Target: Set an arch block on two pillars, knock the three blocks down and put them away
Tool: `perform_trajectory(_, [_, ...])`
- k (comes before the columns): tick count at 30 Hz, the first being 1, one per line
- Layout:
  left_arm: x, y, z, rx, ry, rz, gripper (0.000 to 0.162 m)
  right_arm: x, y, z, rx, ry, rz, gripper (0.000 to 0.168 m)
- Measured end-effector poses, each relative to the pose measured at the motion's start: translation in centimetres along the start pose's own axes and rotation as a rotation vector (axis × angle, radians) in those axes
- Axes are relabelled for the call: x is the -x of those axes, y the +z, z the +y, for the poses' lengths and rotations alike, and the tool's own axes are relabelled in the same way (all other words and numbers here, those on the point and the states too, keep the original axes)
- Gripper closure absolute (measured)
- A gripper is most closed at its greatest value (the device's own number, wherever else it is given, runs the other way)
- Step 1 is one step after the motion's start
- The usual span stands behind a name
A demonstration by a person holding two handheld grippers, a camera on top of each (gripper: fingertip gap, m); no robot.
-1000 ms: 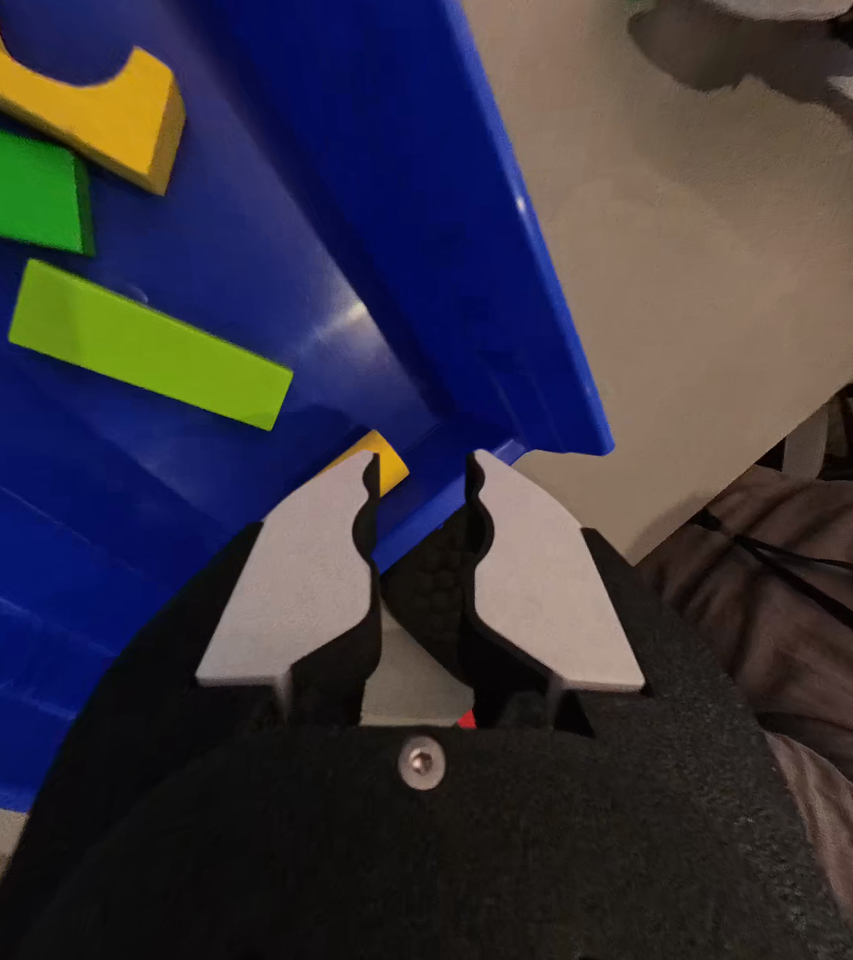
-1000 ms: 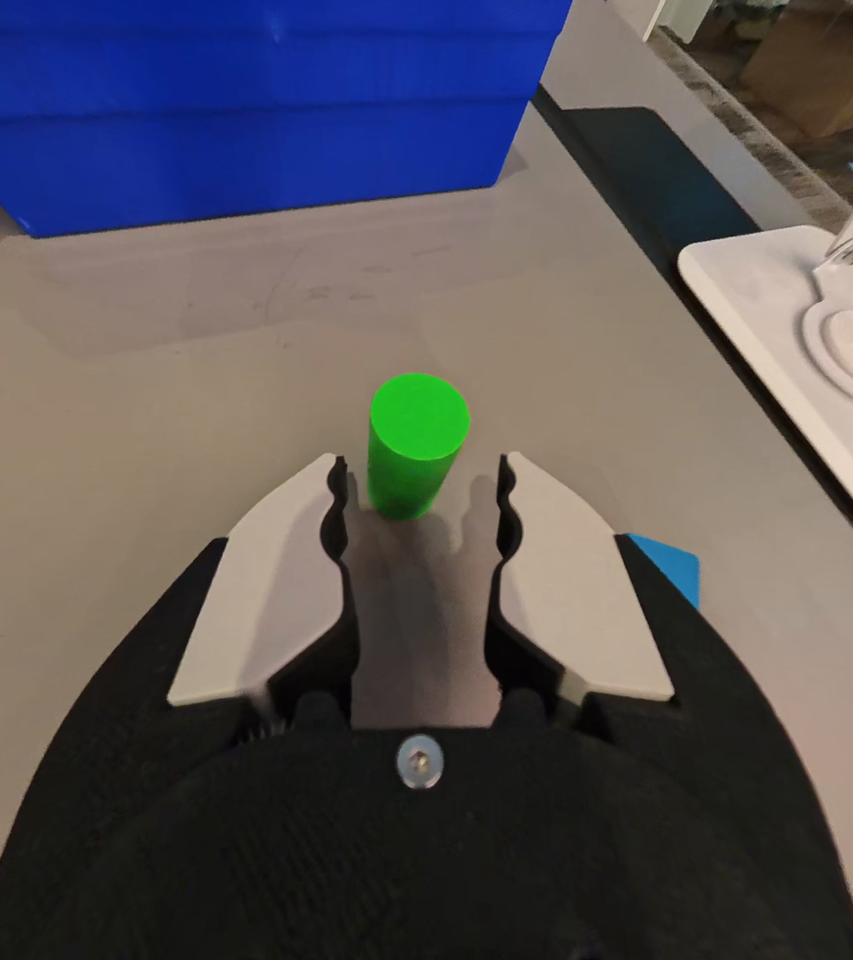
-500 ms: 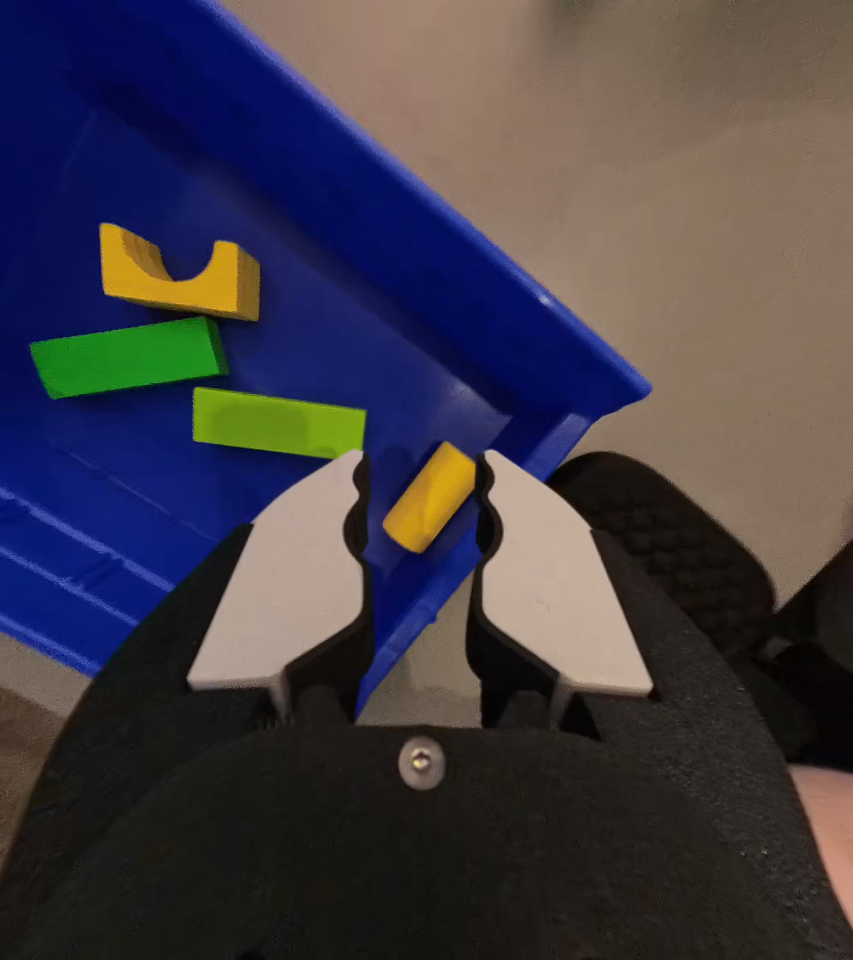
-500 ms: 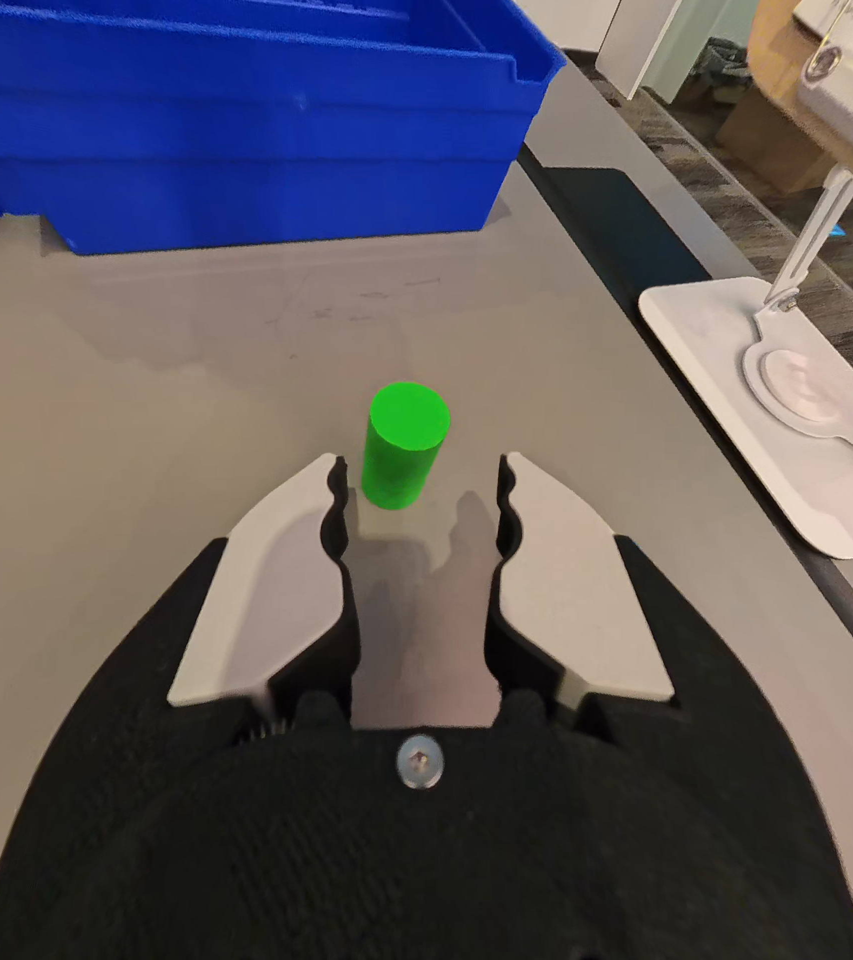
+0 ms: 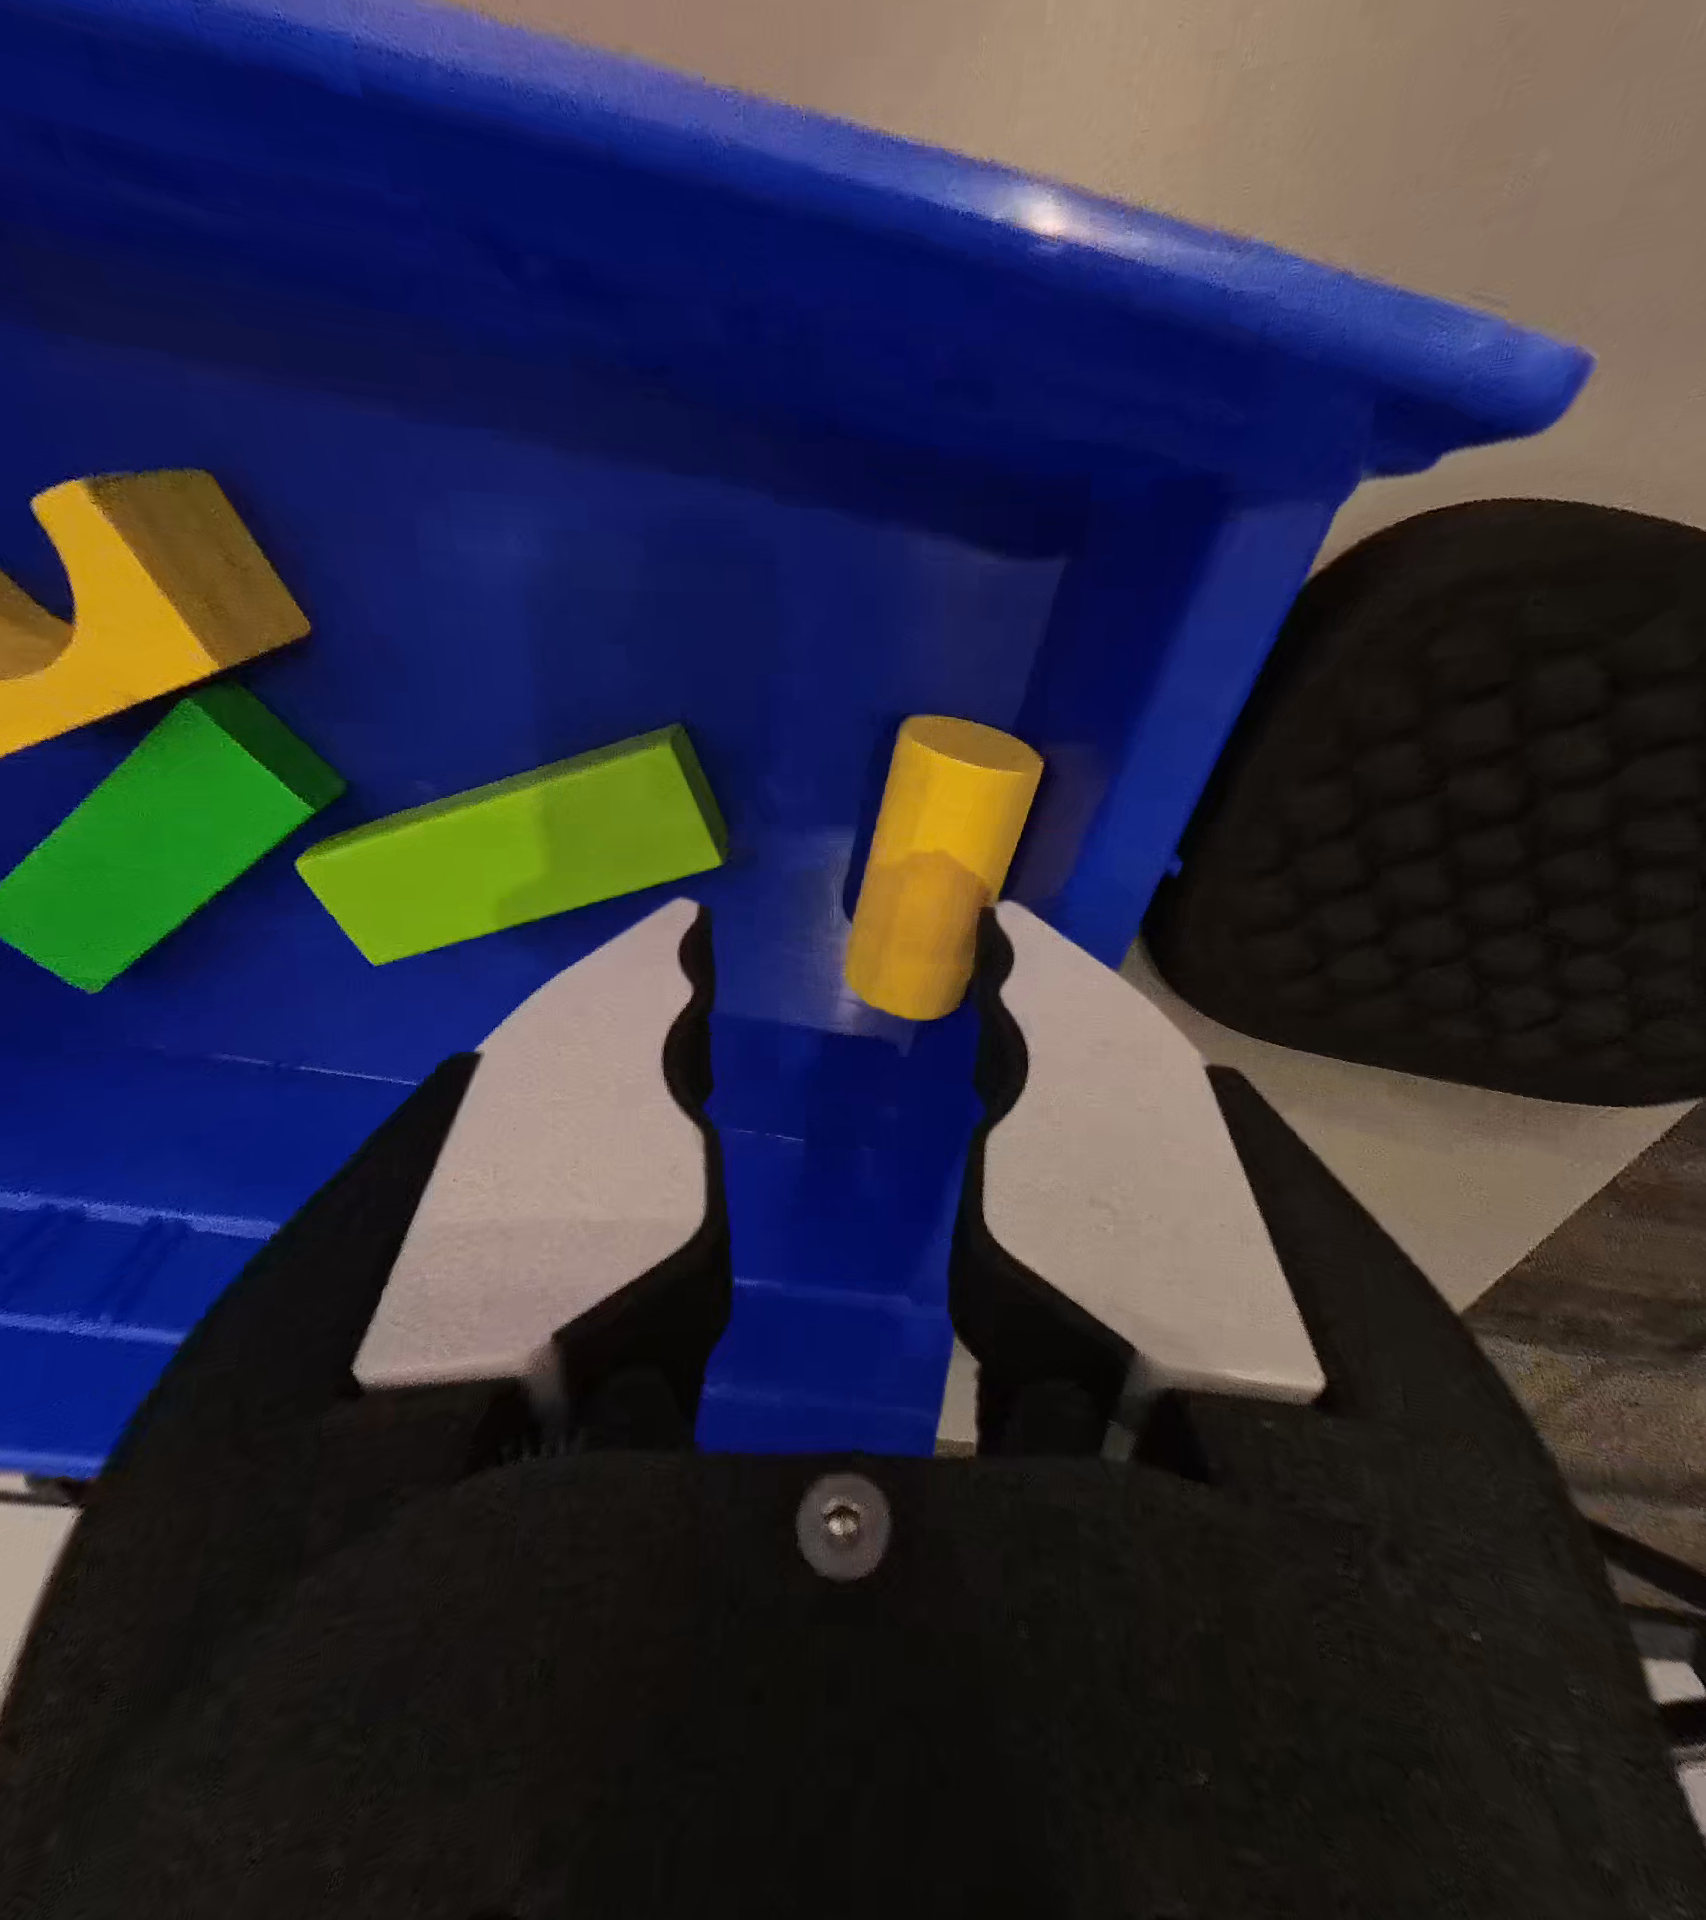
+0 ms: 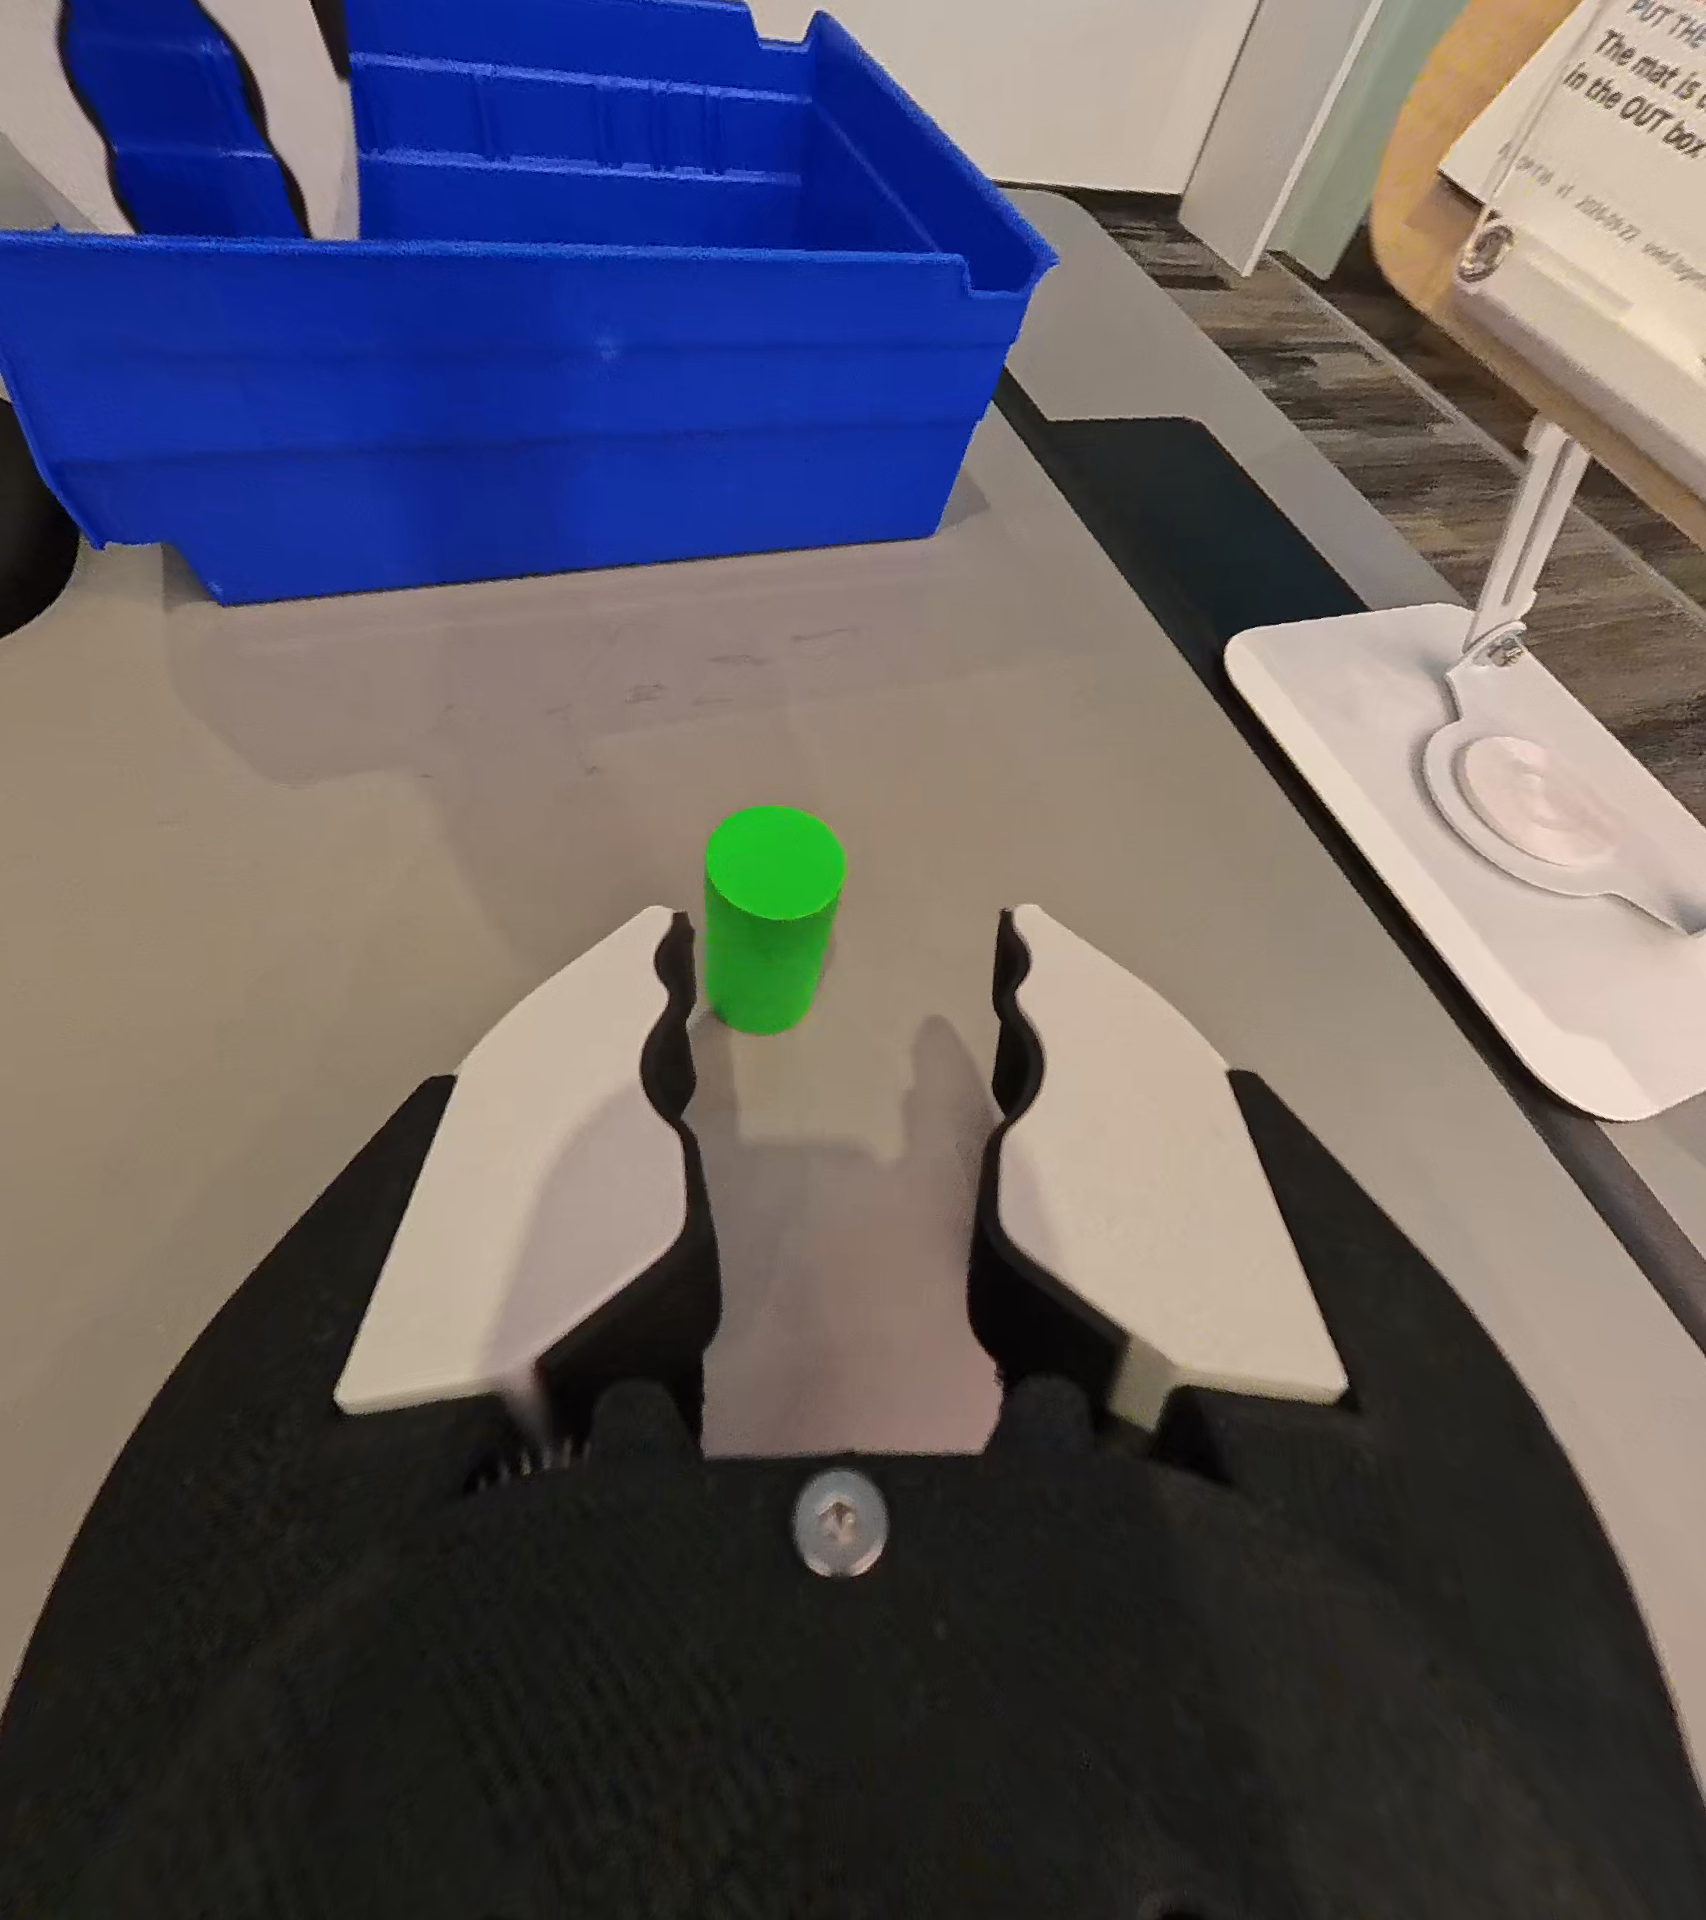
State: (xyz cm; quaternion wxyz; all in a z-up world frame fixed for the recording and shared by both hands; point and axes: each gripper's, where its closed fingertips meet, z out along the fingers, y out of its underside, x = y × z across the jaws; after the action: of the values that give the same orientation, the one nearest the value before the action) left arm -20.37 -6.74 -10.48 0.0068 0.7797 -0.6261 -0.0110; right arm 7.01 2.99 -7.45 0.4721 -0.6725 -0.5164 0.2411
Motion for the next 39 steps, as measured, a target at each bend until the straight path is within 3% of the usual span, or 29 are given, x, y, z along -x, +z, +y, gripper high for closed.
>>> perform_trajectory(5, [-0.8, 2.0, 0.6, 0.061, 0.028, 0.128, 0.114, -0.6, -0.5, -0.1, -0.017, 0.035, -0.004, 0.111])
perform_trajectory(7, [-1.0, 2.5, 0.8, 0.072, 0.04, 0.166, 0.122, -0.6, -0.6, -0.2, -0.021, 0.041, -0.009, 0.111])
perform_trajectory(11, [-0.7, 2.8, 0.5, 0.06, 0.048, 0.186, 0.113, -0.6, -0.6, -0.5, -0.019, 0.027, -0.011, 0.111])
perform_trajectory(15, [-1.5, 2.7, 0.5, 0.03, 0.053, 0.235, 0.128, -0.1, -0.2, -0.1, 0.002, 0.018, -0.031, 0.111])
perform_trajectory(21, [-1.5, 3.0, 0.5, -0.004, 0.001, 0.312, 0.122, 0.8, 0.5, 0.1, 0.038, -0.032, -0.048, 0.111])
perform_trajectory(23, [-1.0, 3.5, 0.7, 0.01, 0.0, 0.294, 0.115, 1.0, 0.6, 0.2, 0.042, -0.046, -0.049, 0.111])
perform_trajectory(26, [-1.0, 4.4, 1.1, 0.05, 0.034, 0.259, 0.129, 1.1, 0.7, 0.2, 0.048, -0.056, -0.05, 0.111])
perform_trajectory(33, [-0.4, 4.4, 0.8, 0.055, 0.053, 0.182, 0.129, 1.0, 0.6, 0.2, 0.046, -0.052, -0.051, 0.111])
perform_trajectory(39, [0.9, 1.3, 0.0, -0.061, -0.004, 0.085, 0.129, 0.5, 0.1, -0.6, 0.021, -0.085, -0.009, 0.111])
